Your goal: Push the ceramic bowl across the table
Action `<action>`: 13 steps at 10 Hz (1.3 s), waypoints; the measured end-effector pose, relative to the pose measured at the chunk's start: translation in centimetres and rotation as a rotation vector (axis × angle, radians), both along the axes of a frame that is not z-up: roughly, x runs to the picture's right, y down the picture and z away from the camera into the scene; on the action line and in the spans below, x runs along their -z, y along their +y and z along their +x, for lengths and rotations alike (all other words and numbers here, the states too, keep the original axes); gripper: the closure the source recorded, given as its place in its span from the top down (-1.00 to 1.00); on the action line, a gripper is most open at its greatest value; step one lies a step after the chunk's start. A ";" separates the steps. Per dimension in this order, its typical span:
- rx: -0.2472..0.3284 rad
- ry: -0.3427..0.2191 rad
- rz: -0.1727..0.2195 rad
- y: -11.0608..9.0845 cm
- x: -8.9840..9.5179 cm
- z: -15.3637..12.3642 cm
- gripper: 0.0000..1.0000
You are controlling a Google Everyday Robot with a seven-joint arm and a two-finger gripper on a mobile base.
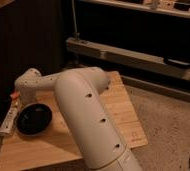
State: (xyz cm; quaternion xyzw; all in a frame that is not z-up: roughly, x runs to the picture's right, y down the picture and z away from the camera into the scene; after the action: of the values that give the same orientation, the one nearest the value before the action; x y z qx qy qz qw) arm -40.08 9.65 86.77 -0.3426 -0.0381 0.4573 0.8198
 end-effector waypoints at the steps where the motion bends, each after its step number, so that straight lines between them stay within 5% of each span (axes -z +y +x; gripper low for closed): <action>1: 0.002 0.002 -0.002 0.4 0.3 0.2 0.30; 13: -0.050 0.064 -0.066 6.3 4.8 3.0 0.30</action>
State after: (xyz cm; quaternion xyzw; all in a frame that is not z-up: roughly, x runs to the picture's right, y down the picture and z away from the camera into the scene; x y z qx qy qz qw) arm -37.04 15.91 81.94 -0.3536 -0.0055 0.4892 0.7973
